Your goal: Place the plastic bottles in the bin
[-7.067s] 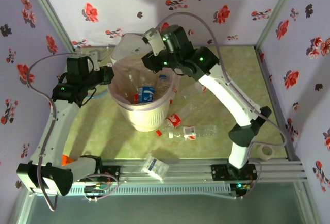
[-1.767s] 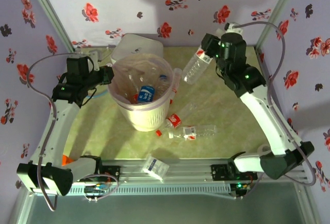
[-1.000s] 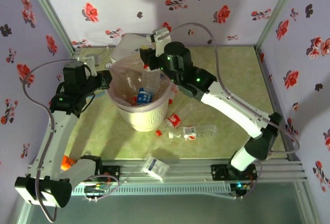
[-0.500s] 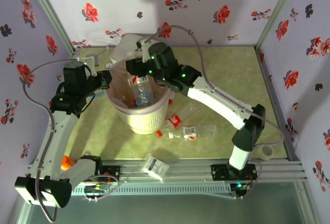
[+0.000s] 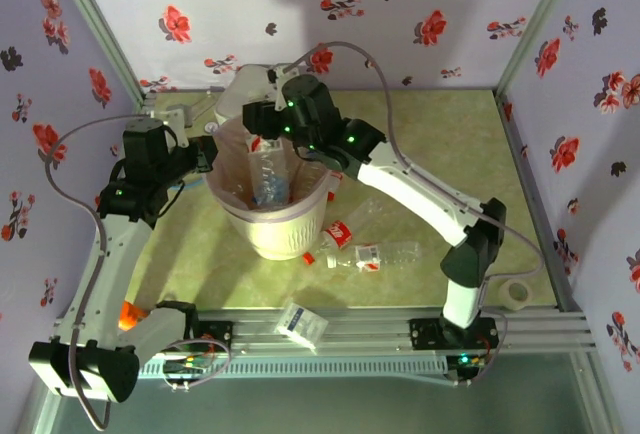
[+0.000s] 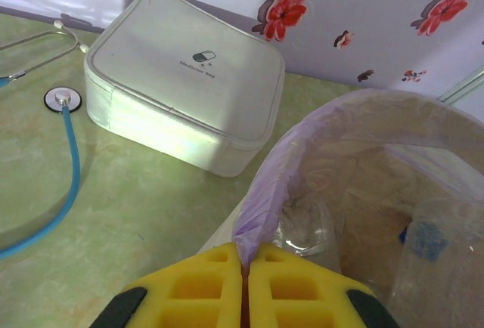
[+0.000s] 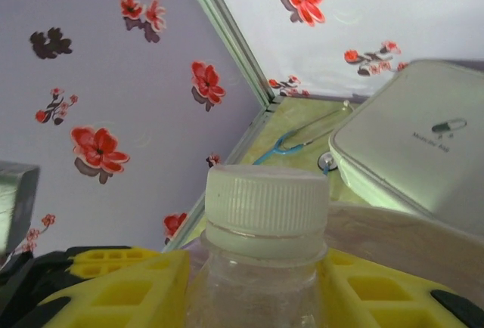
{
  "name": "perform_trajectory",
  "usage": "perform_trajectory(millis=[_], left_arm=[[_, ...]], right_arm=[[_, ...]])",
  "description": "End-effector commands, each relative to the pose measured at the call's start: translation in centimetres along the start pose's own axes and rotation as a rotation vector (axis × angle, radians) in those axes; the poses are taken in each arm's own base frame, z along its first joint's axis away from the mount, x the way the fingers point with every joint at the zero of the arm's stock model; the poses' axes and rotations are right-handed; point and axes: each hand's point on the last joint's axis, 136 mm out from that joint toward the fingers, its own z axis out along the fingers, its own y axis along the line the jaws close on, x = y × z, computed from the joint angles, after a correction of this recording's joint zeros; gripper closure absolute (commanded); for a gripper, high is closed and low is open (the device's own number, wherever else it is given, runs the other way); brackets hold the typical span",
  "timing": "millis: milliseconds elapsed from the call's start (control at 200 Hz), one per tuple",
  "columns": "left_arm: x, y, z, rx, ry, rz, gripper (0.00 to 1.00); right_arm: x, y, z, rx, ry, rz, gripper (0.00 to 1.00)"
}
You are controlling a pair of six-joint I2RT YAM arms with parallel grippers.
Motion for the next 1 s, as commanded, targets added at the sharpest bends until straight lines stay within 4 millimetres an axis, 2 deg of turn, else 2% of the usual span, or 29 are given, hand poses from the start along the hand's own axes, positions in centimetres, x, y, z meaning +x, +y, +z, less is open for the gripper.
perform_trajectory(millis=[0, 50, 120, 210, 290, 440, 515, 580, 675, 730, 835, 995], left_arm=[[-1.8, -1.8, -0.3, 0.084, -0.071, -0.015, 1.0], [-1.7, -1.8, -0.2, 0.085, -0.07, -0.018, 1.0], [-1.6, -1.7, 0.0, 0.082, -0.065, -0.021, 1.0], [-1.6, -1.7, 0.1, 0.081, -0.06, -0.018, 1.0], [-1.5, -1.7, 0.1, 0.081, -0.058, -0.014, 1.0], [-1.4, -1.6, 0.2, 0.077, -0.051, -0.01, 1.0], [-1.3, -1.6, 0.1, 0.076, -0.05, -0.011, 1.0], [-1.4, -1.6, 0.1, 0.077, -0.05, -0.008, 1.0], [-1.2, -1.6, 0.1, 0.075, -0.046, -0.008, 1.0], [-1.2, -1.5, 0.2, 0.073, -0.045, -0.012, 1.0], [-1.4, -1.5, 0.3, 0.075, -0.051, -0.023, 1.0], [-1.6, -1.6, 0.3, 0.076, -0.051, -0.025, 1.0]], right_arm=[[2.1, -4.6, 2.1, 0.204, 0.016, 0.14, 0.55], [2.9, -5.2, 2.4, 0.229, 0.026, 0.18, 0.51], [3.9, -4.9, 2.8, 0.213, 0.045, 0.201, 0.41], [4.0, -4.7, 2.4, 0.214, 0.061, 0.19, 0.31], [2.9, -4.5, 1.2, 0.219, 0.036, 0.16, 0.26], [-0.7, -4.1, -2.2, 0.224, -0.044, 0.079, 0.15], [-1.8, -4.1, -3.5, 0.219, -0.037, 0.034, 0.14], [-1.8, -3.9, -4.3, 0.19, 0.004, -0.019, 0.17], [-0.2, -3.1, -4.9, 0.121, 0.081, -0.055, 0.27], [1.3, -2.3, -4.8, 0.065, 0.14, -0.06, 0.35], [4.6, -2.2, -3.8, 0.038, 0.252, -0.059, 0.52], [10.5, -1.6, -1.9, 0.012, 0.421, -0.058, 0.61]])
